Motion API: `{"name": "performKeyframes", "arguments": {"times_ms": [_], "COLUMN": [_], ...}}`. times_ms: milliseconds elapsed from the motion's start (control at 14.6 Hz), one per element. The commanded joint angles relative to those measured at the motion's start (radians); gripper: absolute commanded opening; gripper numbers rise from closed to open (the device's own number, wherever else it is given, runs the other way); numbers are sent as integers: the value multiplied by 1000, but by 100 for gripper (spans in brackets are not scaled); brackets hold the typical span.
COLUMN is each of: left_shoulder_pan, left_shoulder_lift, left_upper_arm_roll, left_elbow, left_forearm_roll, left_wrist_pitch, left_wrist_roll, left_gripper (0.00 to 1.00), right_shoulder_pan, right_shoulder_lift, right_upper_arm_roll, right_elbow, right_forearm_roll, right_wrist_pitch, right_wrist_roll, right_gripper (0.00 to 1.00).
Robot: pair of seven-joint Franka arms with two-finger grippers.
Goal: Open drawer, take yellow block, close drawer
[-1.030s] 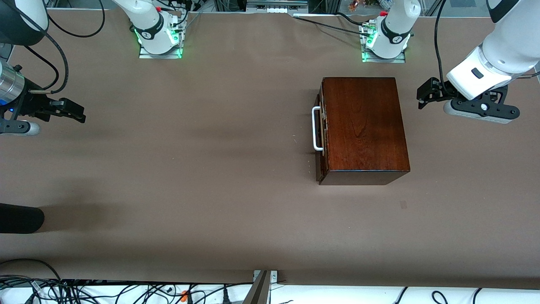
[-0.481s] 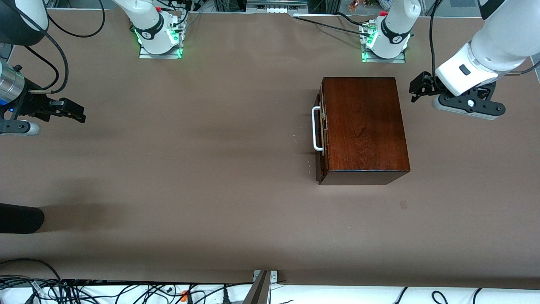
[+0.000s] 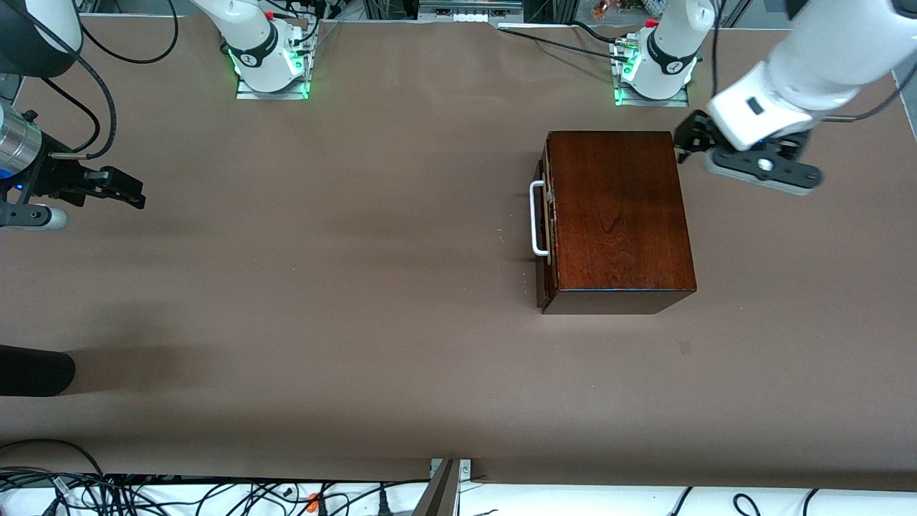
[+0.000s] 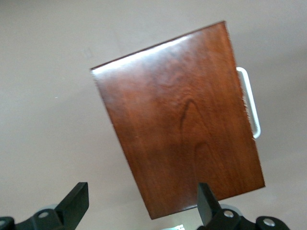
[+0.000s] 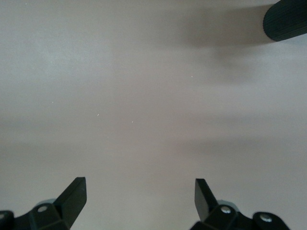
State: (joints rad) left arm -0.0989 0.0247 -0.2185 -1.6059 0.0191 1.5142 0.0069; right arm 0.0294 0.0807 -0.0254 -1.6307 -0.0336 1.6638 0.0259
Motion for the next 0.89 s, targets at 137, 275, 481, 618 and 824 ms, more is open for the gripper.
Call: {"name": "performKeyframes", "arguments": {"times_ms": [137, 275, 481, 618, 824], "left_shoulder_pan": [-2, -4, -71, -163, -252], "left_shoulder_lift": [125, 193, 283, 342, 396], "left_upper_arm_roll": [-151, -215, -242, -242, -242], "left_elbow": [23, 23, 23, 21, 17], "left_forearm_roll": [-36, -19, -13, 75, 212], "left_wrist_pitch": [78, 167, 280, 299, 342], "left_wrist_roll": [-183, -283, -457, -562, -732], "left_gripper": [100, 100, 100, 100, 100], "right_shoulder_pan": [3, 3, 3, 3, 3], "right_shoulder_lift": [-4, -4, -4, -4, -4], "right_upper_arm_roll": [-2, -2, -2, -2, -2], "right_elbow": [5, 5, 5, 5, 5], "right_forearm_roll": [14, 14, 14, 14, 14], "right_wrist_pitch": [2, 2, 1, 1, 2], "right_wrist_roll": [2, 2, 2, 2, 2], "right_gripper": [100, 100, 100, 100, 100]}}
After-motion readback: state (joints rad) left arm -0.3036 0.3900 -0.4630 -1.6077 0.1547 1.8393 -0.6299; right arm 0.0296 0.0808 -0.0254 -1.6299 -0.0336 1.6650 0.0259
